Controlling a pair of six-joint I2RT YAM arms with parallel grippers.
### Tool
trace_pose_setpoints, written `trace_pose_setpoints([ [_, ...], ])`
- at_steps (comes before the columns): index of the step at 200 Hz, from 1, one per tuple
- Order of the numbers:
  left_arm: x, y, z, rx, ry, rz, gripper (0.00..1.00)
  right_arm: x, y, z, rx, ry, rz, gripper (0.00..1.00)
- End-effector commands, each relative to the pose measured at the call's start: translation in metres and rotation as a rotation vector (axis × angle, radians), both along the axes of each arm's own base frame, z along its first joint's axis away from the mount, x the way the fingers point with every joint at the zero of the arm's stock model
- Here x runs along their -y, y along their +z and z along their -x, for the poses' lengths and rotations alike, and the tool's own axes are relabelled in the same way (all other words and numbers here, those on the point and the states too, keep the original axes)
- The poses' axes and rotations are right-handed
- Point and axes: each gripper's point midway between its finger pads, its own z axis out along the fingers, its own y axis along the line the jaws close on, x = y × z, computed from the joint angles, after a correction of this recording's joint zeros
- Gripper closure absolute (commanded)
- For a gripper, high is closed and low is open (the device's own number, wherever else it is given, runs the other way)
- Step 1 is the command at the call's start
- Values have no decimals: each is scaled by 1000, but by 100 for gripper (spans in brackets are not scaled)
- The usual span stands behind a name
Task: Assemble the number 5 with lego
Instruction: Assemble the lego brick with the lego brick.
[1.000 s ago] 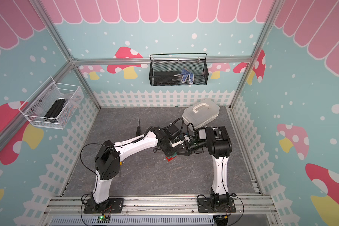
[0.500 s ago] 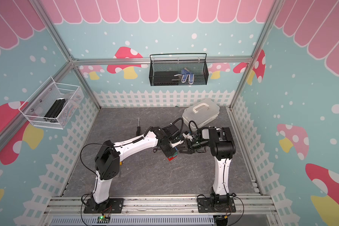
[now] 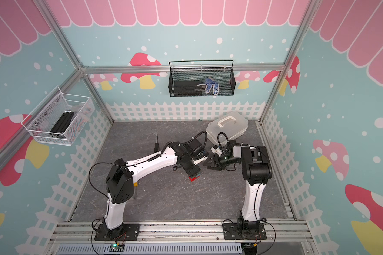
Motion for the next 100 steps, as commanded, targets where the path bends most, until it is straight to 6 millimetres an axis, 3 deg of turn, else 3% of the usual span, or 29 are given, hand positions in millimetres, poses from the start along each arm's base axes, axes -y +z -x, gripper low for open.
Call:
trace_pose_setpoints([
  [1,-5,31,0,58,-1,32,34,13,-22,9,-42,-19,120,46],
  [36,-20,63,-11,131,46,66,34,11,-25,23,-64,-22,177,55],
  [68,-58,95,-27,266,189,65,34,-7,-30,41,-81,-23,179,60],
  [100,-98,109,-21,306,328,149,33,-31,-39,56,-86,-14,181,63],
])
